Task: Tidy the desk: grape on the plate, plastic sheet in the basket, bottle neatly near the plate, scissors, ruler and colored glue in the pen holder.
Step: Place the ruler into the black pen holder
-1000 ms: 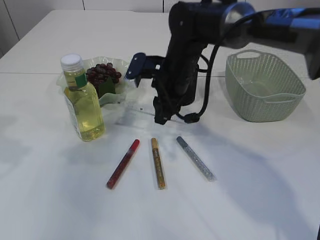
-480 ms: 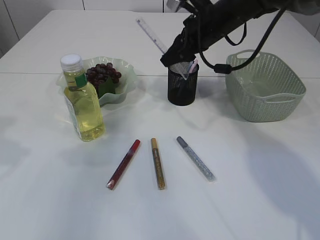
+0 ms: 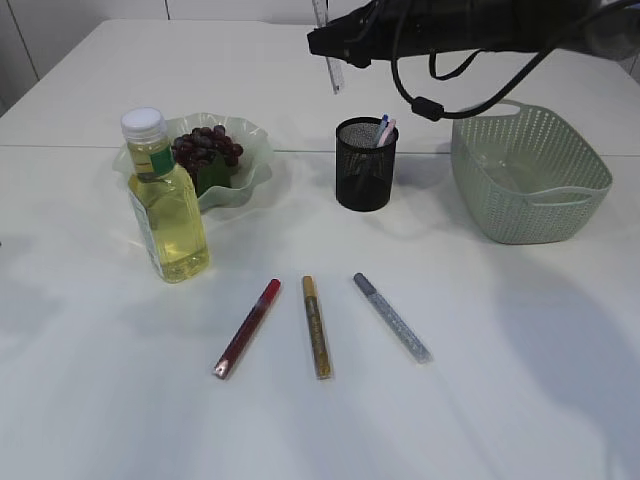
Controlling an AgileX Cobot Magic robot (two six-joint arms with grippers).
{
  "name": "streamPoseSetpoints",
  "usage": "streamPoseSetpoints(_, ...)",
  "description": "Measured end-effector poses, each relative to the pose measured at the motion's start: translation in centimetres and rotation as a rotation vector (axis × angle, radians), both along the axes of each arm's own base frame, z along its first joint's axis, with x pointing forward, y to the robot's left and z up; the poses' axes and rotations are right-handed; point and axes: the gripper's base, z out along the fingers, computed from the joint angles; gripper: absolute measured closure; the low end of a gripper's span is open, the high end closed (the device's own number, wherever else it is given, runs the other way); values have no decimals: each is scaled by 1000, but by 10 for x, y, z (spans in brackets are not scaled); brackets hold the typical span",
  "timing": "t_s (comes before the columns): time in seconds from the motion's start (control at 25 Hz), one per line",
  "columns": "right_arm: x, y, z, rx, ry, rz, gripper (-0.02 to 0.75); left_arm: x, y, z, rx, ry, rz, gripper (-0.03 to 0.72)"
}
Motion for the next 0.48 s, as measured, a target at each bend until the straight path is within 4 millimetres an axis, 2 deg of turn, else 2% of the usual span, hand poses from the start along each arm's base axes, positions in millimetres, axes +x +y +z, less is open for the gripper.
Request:
streamPoseSetpoints(0.24,16,1,-28,63,-38,-51,437,-3,0,-1,0,31,-2,326)
streamPoseSetpoints(0.48,28,-5,-45,85,-70,-144,437,-4,0,-2,1,52,-3,326)
